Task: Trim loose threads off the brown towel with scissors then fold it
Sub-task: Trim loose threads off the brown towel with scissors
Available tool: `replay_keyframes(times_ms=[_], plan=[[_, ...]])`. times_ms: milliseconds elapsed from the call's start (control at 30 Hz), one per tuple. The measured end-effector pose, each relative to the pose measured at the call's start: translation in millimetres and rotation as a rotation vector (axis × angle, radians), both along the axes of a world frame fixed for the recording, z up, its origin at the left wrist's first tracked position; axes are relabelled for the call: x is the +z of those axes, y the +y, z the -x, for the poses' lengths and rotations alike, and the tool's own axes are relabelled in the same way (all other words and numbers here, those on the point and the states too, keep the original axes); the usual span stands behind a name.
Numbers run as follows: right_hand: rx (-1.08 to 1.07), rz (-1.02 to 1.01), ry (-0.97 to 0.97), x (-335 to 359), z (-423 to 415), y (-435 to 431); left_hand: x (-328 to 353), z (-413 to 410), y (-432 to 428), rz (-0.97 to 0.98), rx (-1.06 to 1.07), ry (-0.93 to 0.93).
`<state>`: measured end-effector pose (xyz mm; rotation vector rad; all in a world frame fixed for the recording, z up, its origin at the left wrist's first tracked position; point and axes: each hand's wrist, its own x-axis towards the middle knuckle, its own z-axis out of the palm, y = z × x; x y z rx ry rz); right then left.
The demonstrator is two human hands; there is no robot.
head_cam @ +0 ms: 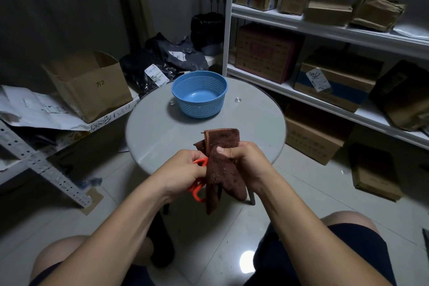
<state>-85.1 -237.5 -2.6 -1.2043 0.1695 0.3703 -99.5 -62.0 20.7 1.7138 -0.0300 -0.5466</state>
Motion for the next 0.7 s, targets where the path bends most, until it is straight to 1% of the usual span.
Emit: replay_keyframes(times_ms=[67,200,267,333,400,467,533,600,700], plan=[[-0.032,-0.047,0.049,5.8,0.7,0.7,5.2,-1.1,-1.7,0.016,-0.047,0.012],[-0.132,-0.267,0.221,2.3,-7.2,-4.5,11.4,-7.7,-9.2,-0.035,-0.056,0.01],[-0.284,-0.385,0.251,3.4,-17.4,-22.9,9.7,-5.6,-4.6,-0.068,-0.051,0.026],[-0.352,-0.444,0.213,5.6,-23.1,-48.0,2.6,-4.2,5.3,-0.07,-0.018,0.026],[-0.327,-0.351,0.18,8.6,-20.7,-63.7,-4.7,-6.7,13.7,-0.042,0.05,0.003],[-0.164,-0.26,0.163,8.0,-12.7,-64.8,-8.5,-9.2,14.6,0.024,0.119,-0.025],[-0.021,-0.143,0.122,-2.1,-11.1,-59.9,-7.8,-9.5,11.0,0.077,0.13,-0.027],[0.064,-0.087,0.074,-7.1,-9.4,-51.9,-6.8,-7.8,6.8,0.067,0.13,-0.047],[0.104,-0.036,0.034,-18.4,-8.0,-44.5,-8.0,-5.5,6.8,-0.002,0.121,-0.09]])
